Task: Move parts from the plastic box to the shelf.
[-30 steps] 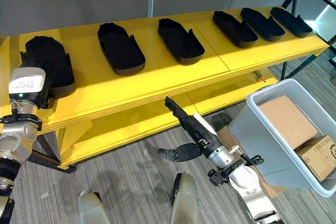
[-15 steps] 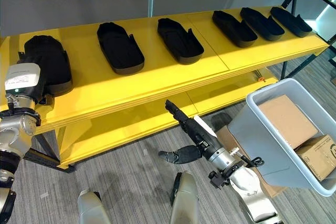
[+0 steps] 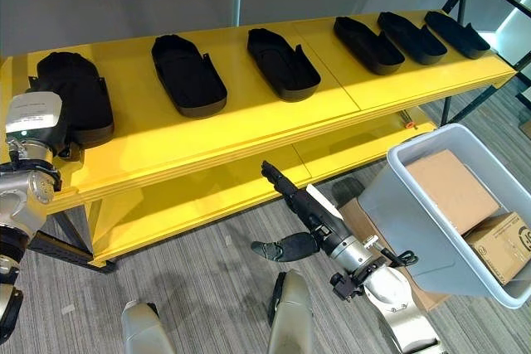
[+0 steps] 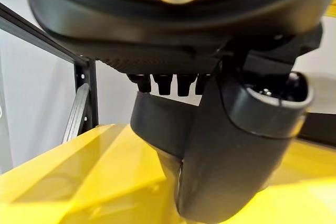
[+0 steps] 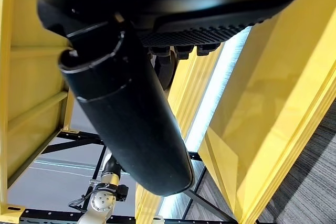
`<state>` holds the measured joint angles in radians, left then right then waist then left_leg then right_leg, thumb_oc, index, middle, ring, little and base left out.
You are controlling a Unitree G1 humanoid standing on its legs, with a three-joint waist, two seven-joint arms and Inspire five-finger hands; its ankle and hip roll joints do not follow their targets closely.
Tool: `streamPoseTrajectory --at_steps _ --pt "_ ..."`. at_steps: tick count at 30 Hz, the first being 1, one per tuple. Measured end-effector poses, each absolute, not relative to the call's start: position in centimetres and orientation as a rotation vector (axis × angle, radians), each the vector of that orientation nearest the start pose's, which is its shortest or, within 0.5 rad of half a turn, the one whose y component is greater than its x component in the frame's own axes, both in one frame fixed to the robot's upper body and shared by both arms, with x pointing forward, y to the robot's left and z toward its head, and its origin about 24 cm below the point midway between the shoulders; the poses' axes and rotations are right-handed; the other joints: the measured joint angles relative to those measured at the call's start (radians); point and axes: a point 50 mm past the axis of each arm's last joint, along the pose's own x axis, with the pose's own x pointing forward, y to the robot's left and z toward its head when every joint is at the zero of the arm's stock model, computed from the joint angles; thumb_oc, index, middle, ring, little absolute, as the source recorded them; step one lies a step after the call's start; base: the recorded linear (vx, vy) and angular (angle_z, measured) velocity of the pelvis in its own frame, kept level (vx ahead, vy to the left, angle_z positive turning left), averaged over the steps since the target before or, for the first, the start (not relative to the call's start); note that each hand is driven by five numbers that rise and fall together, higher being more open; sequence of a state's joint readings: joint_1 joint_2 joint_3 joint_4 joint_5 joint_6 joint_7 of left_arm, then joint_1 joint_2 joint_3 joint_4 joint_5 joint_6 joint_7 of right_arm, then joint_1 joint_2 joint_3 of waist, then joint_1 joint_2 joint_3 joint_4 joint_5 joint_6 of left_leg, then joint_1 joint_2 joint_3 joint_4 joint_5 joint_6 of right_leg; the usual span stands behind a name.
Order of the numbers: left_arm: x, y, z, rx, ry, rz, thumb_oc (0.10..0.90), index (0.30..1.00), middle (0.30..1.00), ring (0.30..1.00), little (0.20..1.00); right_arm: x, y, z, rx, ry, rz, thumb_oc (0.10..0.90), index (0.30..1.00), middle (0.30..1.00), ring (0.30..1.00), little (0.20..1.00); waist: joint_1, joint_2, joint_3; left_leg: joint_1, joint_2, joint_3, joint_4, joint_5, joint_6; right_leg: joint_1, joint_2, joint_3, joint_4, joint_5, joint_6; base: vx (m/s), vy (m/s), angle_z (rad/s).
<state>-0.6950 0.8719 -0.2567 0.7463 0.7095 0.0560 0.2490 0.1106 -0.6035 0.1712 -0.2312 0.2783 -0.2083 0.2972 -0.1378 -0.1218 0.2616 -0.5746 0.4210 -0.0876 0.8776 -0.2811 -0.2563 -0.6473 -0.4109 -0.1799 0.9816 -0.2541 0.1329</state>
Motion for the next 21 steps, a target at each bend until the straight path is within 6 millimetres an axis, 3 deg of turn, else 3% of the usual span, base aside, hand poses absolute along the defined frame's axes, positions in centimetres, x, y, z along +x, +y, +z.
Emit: streamPoseTrajectory --at_steps 21 --pt "35.3 34.1 18.4 1.545 0.054 0.439 0.9 1.0 1.0 1.0 1.0 21.8 -18.2 8.9 -0.301 -0.184 0.563 0.9 1.0 1.0 1.0 1.0 -0.003 -0.002 -0.001 0.002 0.012 0.007 0.008 -0.002 -0.001 -0.008 0.014 0.012 0.002 0.001 -0.001 0.0 -0.001 -0.01"
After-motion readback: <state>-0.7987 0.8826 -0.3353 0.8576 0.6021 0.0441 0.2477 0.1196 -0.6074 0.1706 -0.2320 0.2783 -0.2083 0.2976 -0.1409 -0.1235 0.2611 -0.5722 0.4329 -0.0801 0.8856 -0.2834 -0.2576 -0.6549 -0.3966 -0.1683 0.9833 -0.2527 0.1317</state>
